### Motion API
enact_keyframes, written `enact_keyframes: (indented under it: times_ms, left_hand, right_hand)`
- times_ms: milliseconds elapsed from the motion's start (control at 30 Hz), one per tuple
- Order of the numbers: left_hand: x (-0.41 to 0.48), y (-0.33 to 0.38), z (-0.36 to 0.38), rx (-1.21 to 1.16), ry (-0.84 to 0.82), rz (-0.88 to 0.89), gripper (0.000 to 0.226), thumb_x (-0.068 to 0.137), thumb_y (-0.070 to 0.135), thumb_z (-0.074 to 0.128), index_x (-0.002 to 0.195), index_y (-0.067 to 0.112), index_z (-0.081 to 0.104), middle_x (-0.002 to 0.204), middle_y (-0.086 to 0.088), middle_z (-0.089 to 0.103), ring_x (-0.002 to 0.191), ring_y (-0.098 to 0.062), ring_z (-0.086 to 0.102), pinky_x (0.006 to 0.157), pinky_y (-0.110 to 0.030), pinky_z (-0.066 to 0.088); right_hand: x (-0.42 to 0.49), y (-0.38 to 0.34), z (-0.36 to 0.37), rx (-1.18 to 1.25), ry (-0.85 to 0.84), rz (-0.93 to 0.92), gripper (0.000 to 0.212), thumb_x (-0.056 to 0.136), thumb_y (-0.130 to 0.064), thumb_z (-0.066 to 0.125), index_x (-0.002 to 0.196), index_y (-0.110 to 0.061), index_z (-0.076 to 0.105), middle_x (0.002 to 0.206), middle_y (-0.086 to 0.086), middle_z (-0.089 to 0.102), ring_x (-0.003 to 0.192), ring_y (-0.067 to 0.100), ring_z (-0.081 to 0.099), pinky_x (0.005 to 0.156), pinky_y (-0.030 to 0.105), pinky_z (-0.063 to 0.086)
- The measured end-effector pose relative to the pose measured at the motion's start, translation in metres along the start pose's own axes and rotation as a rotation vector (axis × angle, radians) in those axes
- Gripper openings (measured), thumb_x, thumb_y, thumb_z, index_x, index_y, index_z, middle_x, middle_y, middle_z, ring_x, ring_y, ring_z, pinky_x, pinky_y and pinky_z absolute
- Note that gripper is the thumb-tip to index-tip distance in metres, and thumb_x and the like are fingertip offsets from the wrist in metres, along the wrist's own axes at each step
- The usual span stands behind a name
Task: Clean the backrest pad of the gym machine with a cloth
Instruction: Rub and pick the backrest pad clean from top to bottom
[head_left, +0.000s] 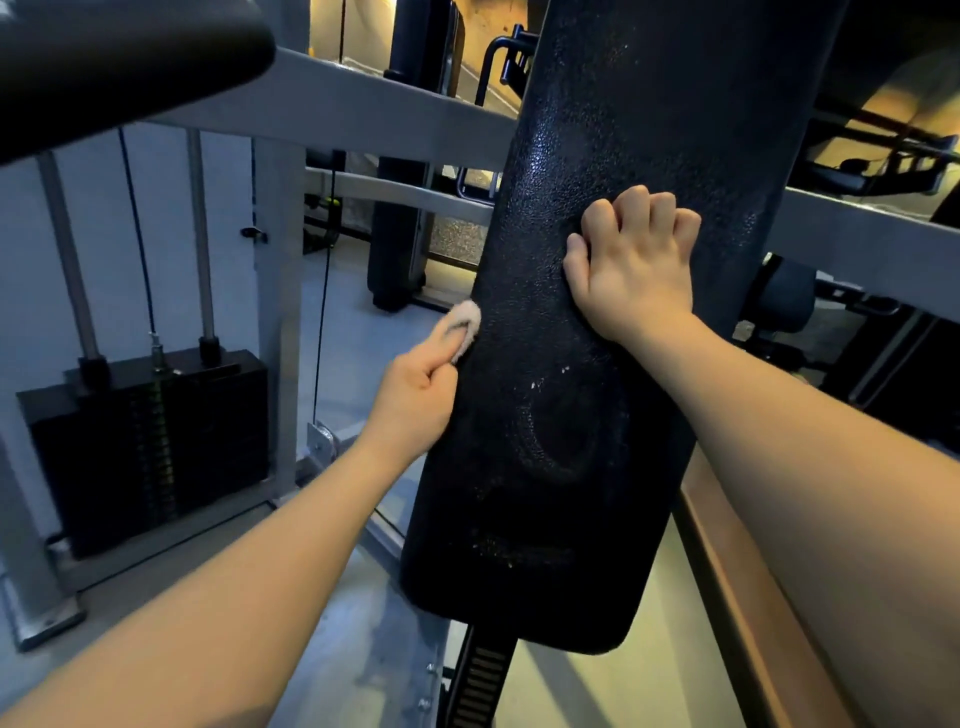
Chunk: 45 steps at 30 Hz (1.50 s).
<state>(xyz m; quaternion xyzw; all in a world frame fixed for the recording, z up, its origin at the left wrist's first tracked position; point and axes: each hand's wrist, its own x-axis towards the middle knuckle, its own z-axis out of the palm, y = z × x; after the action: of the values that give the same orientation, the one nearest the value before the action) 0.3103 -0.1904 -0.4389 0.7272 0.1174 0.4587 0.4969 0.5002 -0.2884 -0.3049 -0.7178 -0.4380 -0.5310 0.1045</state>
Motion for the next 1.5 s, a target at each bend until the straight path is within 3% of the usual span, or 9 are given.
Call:
enact_keyframes:
  times_ms: [133,233,467,567,800,1067,1200,1300,1500]
  left_hand:
    - [-0.029,-0.013,-0.012,0.065,-0.018,-0.133,0.055,0.099,-0.004,0.038,0.146,0.020,0.050,0.146,0.017,0.045,0.126,0.017,0.044,0.100,-0.001,0.031]
    - [0.006,0.005,-0.015,0.091,-0.036,-0.119,0.050,0.101,0.000,0.039,0.144,0.020,0.054,0.131,0.013,0.058,0.119,-0.004,0.057,0.099,-0.009,0.039]
    - [0.020,0.015,-0.010,-0.013,0.040,-0.147,0.039,0.104,0.006,0.044,0.136,0.017,0.061,0.117,0.006,0.067,0.101,-0.003,0.059,0.090,-0.020,0.049]
    - [-0.033,-0.009,-0.014,0.055,-0.005,-0.245,0.041,0.103,0.002,0.042,0.137,0.015,0.061,0.120,0.008,0.064,0.104,0.003,0.056,0.105,-0.029,0.044]
    - [0.013,0.007,-0.005,-0.004,0.072,-0.173,0.035,0.105,0.011,0.046,0.134,0.017,0.064,0.120,0.019,0.062,0.110,0.006,0.055,0.086,0.000,0.040]
    - [-0.055,-0.025,-0.006,0.259,0.101,-0.229,0.048,0.097,0.002,0.043,0.138,0.019,0.061,0.110,-0.011,0.074,0.061,-0.011,0.056,0.062,-0.023,0.045]
    - [0.019,0.011,-0.001,0.183,0.145,-0.096,0.047,0.096,0.013,0.040,0.136,0.023,0.063,0.119,-0.005,0.072,0.103,-0.021,0.066,0.100,-0.033,0.050]
    - [0.005,0.020,0.007,0.283,0.158,-0.005,0.057,0.093,-0.001,0.040,0.140,0.025,0.060,0.143,0.000,0.058,0.117,-0.020,0.060,0.101,-0.018,0.044]
    - [-0.044,-0.017,0.007,0.525,0.034,0.114,0.055,0.091,-0.004,0.039,0.136,0.019,0.061,0.159,-0.004,0.038,0.142,-0.025,0.042,0.114,-0.030,0.035]
  right_hand:
    - [-0.014,-0.021,-0.005,0.008,0.048,0.114,0.029,0.099,-0.039,0.042,0.105,-0.012,0.053,0.118,0.016,0.053,0.112,0.034,0.037,0.095,0.051,0.029]
    - [-0.022,-0.032,-0.003,0.011,0.056,0.135,0.030,0.099,-0.038,0.042,0.105,-0.011,0.053,0.118,0.016,0.053,0.118,0.033,0.031,0.099,0.054,0.031]
    - [-0.017,-0.033,0.000,0.010,-0.063,0.154,0.036,0.099,-0.043,0.031,0.114,-0.014,0.046,0.129,0.014,0.044,0.128,0.035,0.028,0.107,0.056,0.022]
    - [-0.017,-0.033,0.000,-0.006,-0.090,0.167,0.037,0.099,-0.043,0.030,0.115,-0.014,0.046,0.130,0.014,0.044,0.130,0.037,0.030,0.108,0.056,0.022]
    - [-0.017,-0.034,-0.004,0.006,-0.095,0.169,0.039,0.099,-0.043,0.031,0.117,-0.013,0.048,0.132,0.015,0.046,0.132,0.040,0.033,0.110,0.057,0.022]
    - [-0.018,-0.034,-0.005,0.012,-0.100,0.167,0.038,0.099,-0.043,0.031,0.116,-0.013,0.046,0.131,0.015,0.045,0.132,0.039,0.032,0.109,0.057,0.022]
    - [-0.018,-0.034,-0.005,0.017,-0.090,0.160,0.039,0.099,-0.043,0.031,0.117,-0.012,0.047,0.131,0.016,0.045,0.133,0.041,0.034,0.110,0.057,0.022]
    - [-0.017,-0.035,-0.006,0.020,-0.099,0.163,0.039,0.099,-0.042,0.032,0.117,-0.012,0.047,0.132,0.016,0.046,0.133,0.041,0.034,0.110,0.057,0.020]
    - [-0.019,-0.035,-0.005,0.016,-0.086,0.162,0.038,0.099,-0.042,0.033,0.116,-0.012,0.048,0.131,0.015,0.046,0.132,0.040,0.034,0.109,0.057,0.022]
